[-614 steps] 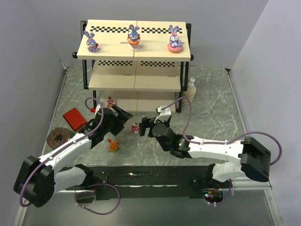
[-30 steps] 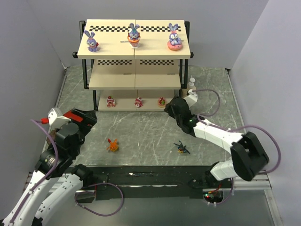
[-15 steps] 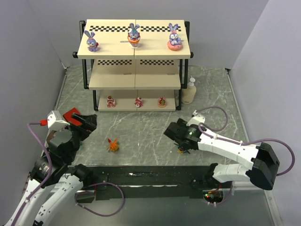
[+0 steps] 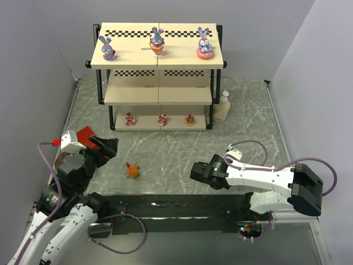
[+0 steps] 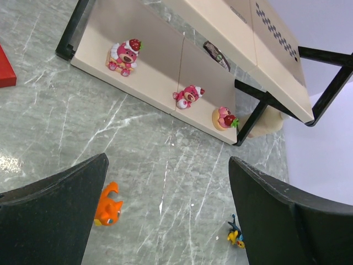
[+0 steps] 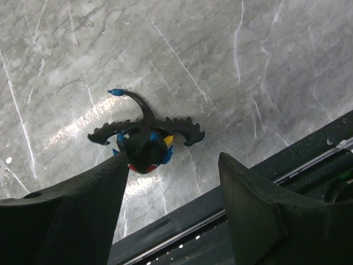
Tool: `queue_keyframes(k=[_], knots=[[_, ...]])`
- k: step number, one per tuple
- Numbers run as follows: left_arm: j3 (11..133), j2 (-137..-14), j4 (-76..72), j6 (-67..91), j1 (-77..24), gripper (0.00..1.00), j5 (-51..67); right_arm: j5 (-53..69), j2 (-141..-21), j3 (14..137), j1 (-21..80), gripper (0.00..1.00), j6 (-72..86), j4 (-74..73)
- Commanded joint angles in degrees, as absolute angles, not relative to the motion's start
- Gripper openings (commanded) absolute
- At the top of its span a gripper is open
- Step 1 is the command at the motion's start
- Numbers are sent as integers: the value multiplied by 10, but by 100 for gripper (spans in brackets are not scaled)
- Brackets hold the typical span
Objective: Place and organize the plastic toys onto the shelf
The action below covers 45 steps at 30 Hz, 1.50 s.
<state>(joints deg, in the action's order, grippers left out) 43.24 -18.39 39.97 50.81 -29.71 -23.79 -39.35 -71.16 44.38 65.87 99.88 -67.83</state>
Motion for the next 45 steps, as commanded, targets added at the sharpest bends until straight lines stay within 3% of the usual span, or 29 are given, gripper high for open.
queue_keyframes(k=[1,16,33,37,41,45], knots=[[432,-184,385,491,-297,96,-229,-418,-693,426,663,71,1014,-640],[432,-191,386,490,-297,96,-231,-443,-709,417,658,61,975,-584],[432,-192,388,492,-297,96,-234,-439,-743,405,626,40,929,-527],[432,-192,388,493,-297,96,-233,-432,-744,397,610,40,899,-508],[432,-194,388,493,-297,96,-233,-427,-745,394,595,52,881,-497],[432,-198,388,493,-297,96,-233,-430,-748,392,588,54,868,-484]])
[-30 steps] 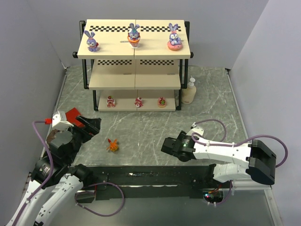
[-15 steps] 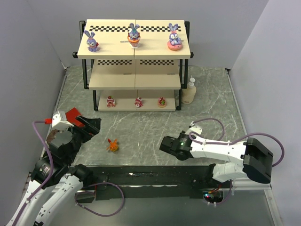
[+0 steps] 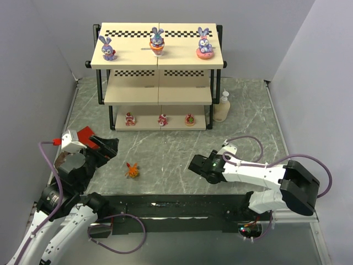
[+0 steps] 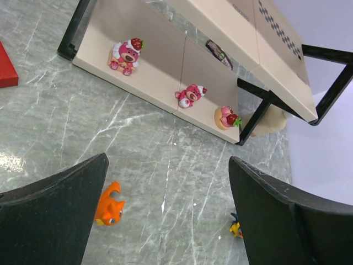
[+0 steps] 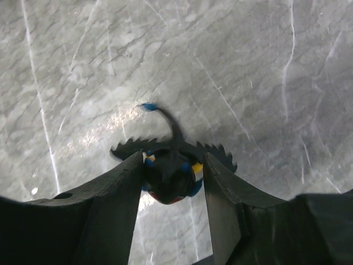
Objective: Place and organize the plastic toys onto the shelf
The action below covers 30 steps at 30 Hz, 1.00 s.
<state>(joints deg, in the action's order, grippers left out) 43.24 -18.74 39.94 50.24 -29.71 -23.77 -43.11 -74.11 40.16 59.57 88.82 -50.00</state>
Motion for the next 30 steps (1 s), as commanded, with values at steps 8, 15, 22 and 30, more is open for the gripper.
queue_keyframes(k=[8,15,22,30], knots=[[432,-202,388,493,-297,96,-234,-441,-749,401,584,36,860,-486],[431,-202,384,490,-297,96,-228,-451,-694,421,583,12,763,-445],[411,-208,320,430,-297,96,-65,-326,-592,461,570,0,494,-333],[341,-297,102,402,-304,99,273,-158,-565,582,559,0,335,-359]])
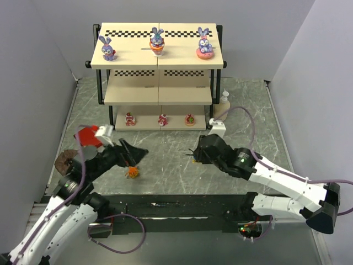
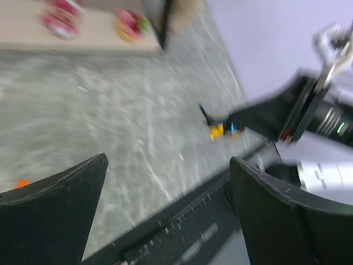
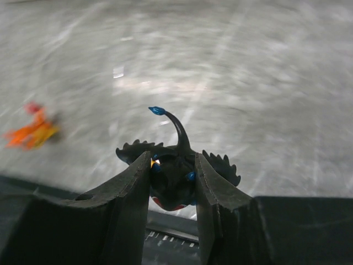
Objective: Place and organize the plastic toys onto the shelf
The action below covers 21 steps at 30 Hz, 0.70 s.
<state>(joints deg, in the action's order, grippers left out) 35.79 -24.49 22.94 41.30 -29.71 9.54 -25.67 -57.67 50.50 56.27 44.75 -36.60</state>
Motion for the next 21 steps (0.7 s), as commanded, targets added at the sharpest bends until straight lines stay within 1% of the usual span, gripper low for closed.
queue_keyframes(k=[1,4,6,7,12,13,15,16,21], knots=[[337,-305,85,409,-309,97,273,-143,-572,596,558,0,330,-366],[328,-331,-8,431,-348,92,245,-106,-591,638,556,0,320,-396],[336,-364,-28,423,-385,90,212,-92,-599,663,554,0,318,-409],[342,-376,-34,417,-399,87,192,-86,-611,673,551,0,315,-415],[385,-458,-45,310,-506,80,70,-69,-647,735,522,0,290,-453],[392,-470,-40,290,-519,78,22,-66,-656,743,519,0,287,-465],[416,-500,-28,236,-547,75,2,-59,-664,762,506,0,278,-472],[420,-507,-30,220,-553,73,-38,-56,-666,767,505,0,277,-482],[426,-522,-81,157,-567,68,-65,-43,-673,790,488,0,269,-490]])
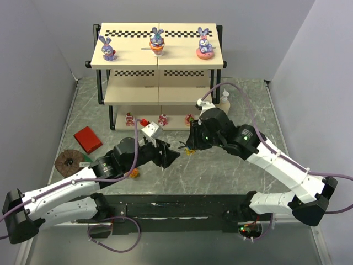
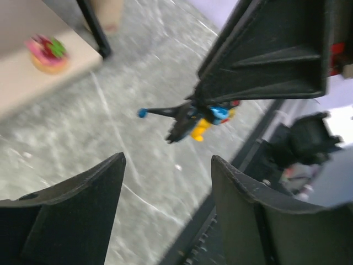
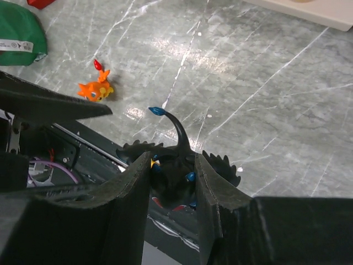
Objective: Place and organize the plastic toys onto the shelf
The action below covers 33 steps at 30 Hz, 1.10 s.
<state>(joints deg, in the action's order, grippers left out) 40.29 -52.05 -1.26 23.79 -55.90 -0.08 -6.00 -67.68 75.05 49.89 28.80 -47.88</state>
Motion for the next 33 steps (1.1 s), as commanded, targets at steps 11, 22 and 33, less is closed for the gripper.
queue_keyframes(k=[11,22,33], knots=[[447,-553,-109,93,-570,53,-4,-29,-668,794,479,0,268,-489],[461,-573,-107,76,-569,45,97,-22,-660,786,477,0,267,-483],[480,-603,-102,67,-569,31,114,-17,-649,779,476,0,267,-480]])
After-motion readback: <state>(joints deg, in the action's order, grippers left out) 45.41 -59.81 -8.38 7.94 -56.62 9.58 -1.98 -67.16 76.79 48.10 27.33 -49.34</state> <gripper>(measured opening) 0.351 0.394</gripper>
